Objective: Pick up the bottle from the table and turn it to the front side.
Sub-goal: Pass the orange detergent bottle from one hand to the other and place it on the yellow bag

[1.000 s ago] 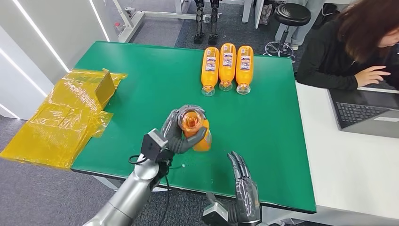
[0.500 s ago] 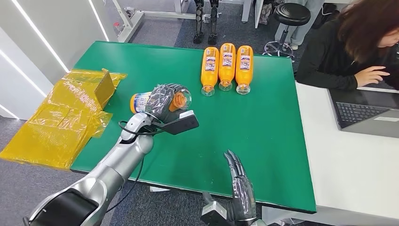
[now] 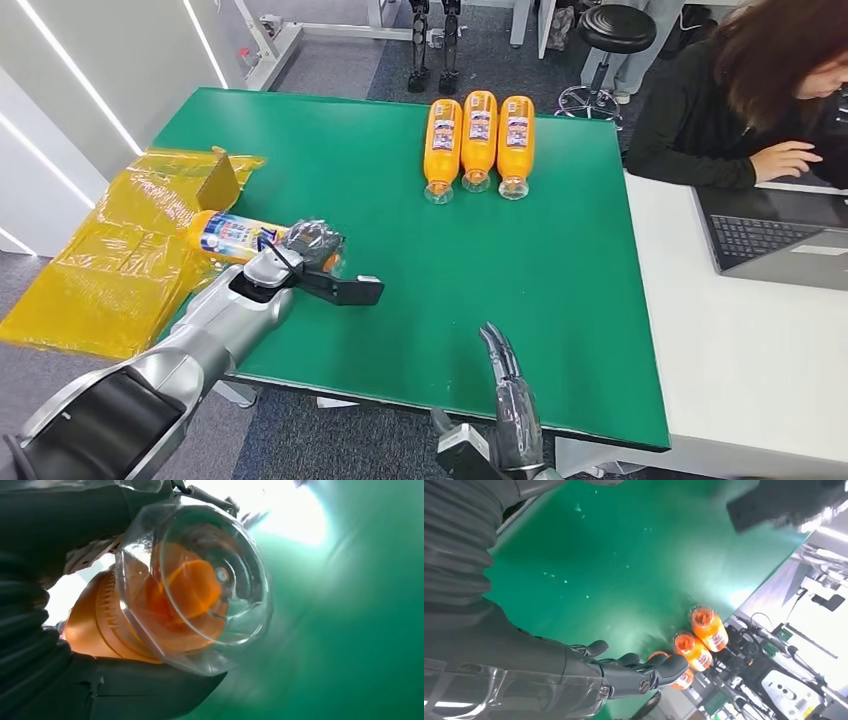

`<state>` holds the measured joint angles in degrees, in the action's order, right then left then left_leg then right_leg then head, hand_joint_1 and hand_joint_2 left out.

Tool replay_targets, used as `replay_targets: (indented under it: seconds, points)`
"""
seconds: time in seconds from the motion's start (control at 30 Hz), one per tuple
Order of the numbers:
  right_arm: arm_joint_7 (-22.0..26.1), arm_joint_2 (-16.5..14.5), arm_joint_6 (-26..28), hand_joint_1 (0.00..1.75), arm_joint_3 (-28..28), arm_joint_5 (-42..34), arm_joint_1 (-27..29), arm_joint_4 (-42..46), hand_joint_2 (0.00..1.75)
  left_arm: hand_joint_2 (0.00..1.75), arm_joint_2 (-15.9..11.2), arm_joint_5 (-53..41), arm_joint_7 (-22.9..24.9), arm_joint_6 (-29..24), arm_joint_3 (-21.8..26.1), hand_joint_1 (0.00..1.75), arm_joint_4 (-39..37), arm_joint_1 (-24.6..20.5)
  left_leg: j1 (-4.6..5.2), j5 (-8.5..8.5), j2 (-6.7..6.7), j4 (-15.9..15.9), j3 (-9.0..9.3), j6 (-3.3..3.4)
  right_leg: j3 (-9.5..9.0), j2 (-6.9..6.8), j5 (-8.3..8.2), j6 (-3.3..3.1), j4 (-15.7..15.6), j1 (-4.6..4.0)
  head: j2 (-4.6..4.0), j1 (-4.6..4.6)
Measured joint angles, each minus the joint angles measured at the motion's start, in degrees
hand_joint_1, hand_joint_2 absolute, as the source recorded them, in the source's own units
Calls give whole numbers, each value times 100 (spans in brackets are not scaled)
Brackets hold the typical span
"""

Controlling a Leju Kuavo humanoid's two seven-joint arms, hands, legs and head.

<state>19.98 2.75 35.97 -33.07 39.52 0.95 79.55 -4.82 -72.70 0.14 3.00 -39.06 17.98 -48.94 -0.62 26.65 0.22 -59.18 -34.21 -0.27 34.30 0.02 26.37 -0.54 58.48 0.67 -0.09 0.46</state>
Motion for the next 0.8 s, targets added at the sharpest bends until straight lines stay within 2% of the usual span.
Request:
replay_targets:
  seconds: [0.13,0.17,0.23,0.3,0.37,0.53,0.8]
  points:
    - [80,2,-70,0,-18,-144,-22,-104,175,175,-258,25,263,268,-9,175,-166,135,-2,0,-6,0,0,0,1,-6,1,-3,0,-2,0,-1]
    - [97,3,-73,0,-22,-182,-27,-132,175,175,-307,43,334,330,-9,169,-192,158,-2,0,-13,1,0,0,-2,-14,2,-3,0,-2,0,0]
    - [131,6,-75,0,-36,-247,-40,-179,175,175,-372,94,476,436,-9,121,-221,185,-1,0,-20,3,1,0,-8,-23,4,-4,0,-2,0,0]
    - [163,15,-83,0,-55,-314,-50,-215,175,175,-417,148,643,512,-8,39,-241,207,0,1,-11,5,7,-2,-13,-16,2,-7,0,-1,0,0]
    - [187,30,-103,0,-69,-358,-51,-246,175,175,-465,190,826,544,-4,0,-261,229,1,4,0,6,20,-5,-20,-7,0,-10,0,1,0,0]
    - [197,85,-153,0,-124,-436,-43,-294,175,175,-599,216,1092,495,8,0,-284,283,0,4,0,9,51,-7,-46,-7,0,-12,0,2,0,-1]
    - [149,137,-263,0,-241,-432,-61,-324,175,175,-758,279,1148,333,94,0,-310,353,0,13,8,20,98,-22,-82,5,8,-30,9,2,0,-1]
